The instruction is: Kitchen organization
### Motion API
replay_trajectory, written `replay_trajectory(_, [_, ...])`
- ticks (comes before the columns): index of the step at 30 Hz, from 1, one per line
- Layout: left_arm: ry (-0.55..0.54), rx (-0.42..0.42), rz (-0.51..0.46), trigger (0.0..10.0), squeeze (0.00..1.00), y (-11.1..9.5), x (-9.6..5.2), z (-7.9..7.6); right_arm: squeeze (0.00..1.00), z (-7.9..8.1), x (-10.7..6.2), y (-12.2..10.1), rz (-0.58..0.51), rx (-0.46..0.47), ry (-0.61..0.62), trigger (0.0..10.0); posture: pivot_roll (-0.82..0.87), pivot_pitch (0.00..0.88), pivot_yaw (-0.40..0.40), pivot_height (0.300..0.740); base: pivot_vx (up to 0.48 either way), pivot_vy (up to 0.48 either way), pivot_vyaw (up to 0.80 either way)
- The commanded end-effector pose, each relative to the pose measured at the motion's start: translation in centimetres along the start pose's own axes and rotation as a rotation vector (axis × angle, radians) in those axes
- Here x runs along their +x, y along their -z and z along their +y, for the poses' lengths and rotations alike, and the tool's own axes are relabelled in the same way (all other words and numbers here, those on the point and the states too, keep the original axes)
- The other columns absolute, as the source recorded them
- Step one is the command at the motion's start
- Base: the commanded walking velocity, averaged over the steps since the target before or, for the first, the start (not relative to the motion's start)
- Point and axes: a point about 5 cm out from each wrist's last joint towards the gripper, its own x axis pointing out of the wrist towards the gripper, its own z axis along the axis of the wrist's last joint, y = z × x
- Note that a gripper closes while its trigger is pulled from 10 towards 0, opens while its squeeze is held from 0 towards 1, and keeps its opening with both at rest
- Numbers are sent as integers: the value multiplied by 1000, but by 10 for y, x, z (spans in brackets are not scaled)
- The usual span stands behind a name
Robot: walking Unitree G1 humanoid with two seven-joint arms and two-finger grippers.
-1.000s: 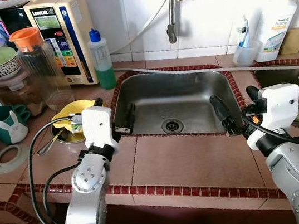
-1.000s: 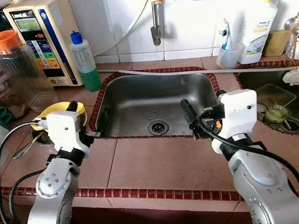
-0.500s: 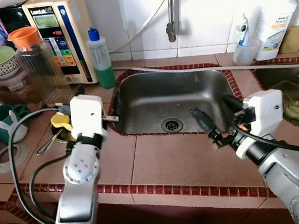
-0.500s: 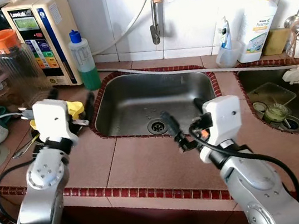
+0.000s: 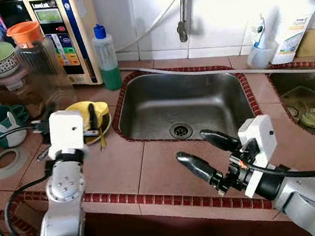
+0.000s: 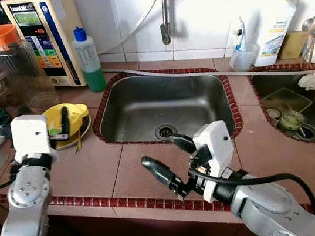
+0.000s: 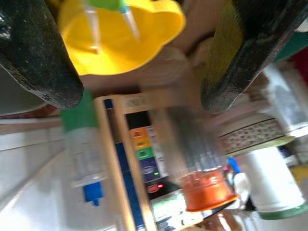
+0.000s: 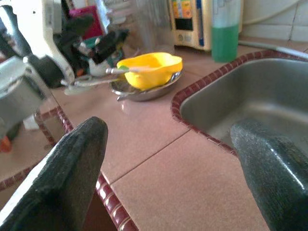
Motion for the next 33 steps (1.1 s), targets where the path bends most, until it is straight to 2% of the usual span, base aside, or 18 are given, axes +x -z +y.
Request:
replay_trajectory(1, [-17, 18, 4, 10000, 0, 0, 0, 3, 0, 3, 0, 1, 20, -17, -17, 10000, 91, 0, -14, 740, 0, 0, 0])
replay_trajectory(6, [-23, 7, 6, 10000, 0, 0, 4, 5, 0, 3, 4, 0, 7, -27, -23, 10000, 101, 0, -14, 740, 0, 0, 0])
replay_trajectory(12, [43, -29, 9, 10000, 0, -1, 4, -11, 0, 5, 6, -1, -9, -48, -22, 10000, 92, 0, -6, 740, 0, 0, 0])
replay_trajectory(18, [89, -54, -3, 10000, 0, -4, 3, -22, 0, 5, 6, -1, -15, -57, -8, 10000, 85, 0, -1, 740, 0, 0, 780])
replay_trajectory(27, [156, -64, 0, 10000, 0, -4, 2, -31, 0, 1, 7, -2, -39, -50, 38, 10000, 89, 0, -2, 740, 0, 0, 0])
replay_trajectory(29, [207, -74, 5, 10000, 0, -2, 0, -38, 0, -1, 8, -3, -45, -49, 51, 10000, 89, 0, -3, 740, 0, 0, 0])
replay_trajectory(33, [233, -95, 22, 10000, 0, 3, 0, -46, 0, -1, 10, -4, -49, -43, 50, 10000, 78, 0, -7, 740, 0, 0, 0])
